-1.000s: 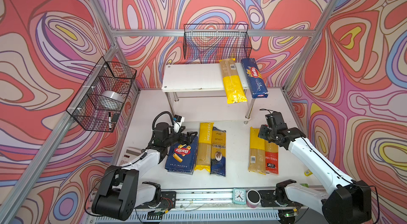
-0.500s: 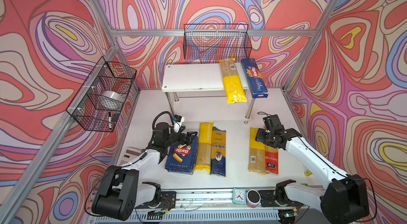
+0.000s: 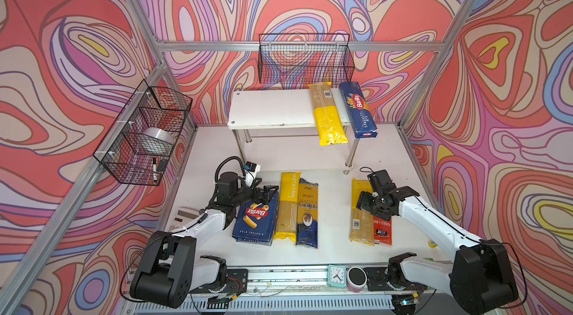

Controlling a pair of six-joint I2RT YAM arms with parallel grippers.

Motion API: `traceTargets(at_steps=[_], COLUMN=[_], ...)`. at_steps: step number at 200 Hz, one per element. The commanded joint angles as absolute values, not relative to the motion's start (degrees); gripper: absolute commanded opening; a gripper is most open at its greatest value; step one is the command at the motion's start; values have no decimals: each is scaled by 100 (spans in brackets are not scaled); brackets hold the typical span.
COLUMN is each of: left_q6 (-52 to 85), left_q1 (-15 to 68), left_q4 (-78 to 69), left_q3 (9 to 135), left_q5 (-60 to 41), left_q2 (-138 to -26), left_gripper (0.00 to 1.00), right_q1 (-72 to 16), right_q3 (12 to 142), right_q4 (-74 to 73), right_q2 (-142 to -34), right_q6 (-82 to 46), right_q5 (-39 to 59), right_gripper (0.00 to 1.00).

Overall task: Place and organize the pasta boxes and bags onto the shelf
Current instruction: 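Lower the right gripper onto the yellow-and-clear spaghetti bag and close on it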

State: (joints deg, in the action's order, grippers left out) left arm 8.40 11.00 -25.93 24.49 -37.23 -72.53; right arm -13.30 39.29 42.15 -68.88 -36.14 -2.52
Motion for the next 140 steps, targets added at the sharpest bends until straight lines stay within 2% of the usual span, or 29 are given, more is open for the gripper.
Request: traceTargets(at_steps=[1, 30, 45, 84, 140], left_q6=[835, 844, 835, 860, 844], left_q1=[1132, 1134, 1133, 1131, 1134], left_q4=[-2603, -2608, -2606, -2626, -2598], left_q3=[2610, 2610, 2608, 2609, 2628], left_q5=[-3823, -3839, -3841, -3817, -3815], left_q2=[-7304, -7312, -7313, -7324, -7341], left_gripper=[100, 100, 100, 100, 100], right_q1=[-1308, -1312, -1310, -1431, -1788], right_q3=[3811, 3670, 3584, 3602, 3672], right_q4=[4098, 3922, 3781, 3622, 3645], right_q2=[-6915, -6839, -6836, -7160, -7698], right_q6=[-3733, -3730, -3776, -3711, -3902], right_q5=[-204, -67, 49, 83, -427], right_gripper=[85, 85, 89, 88, 88])
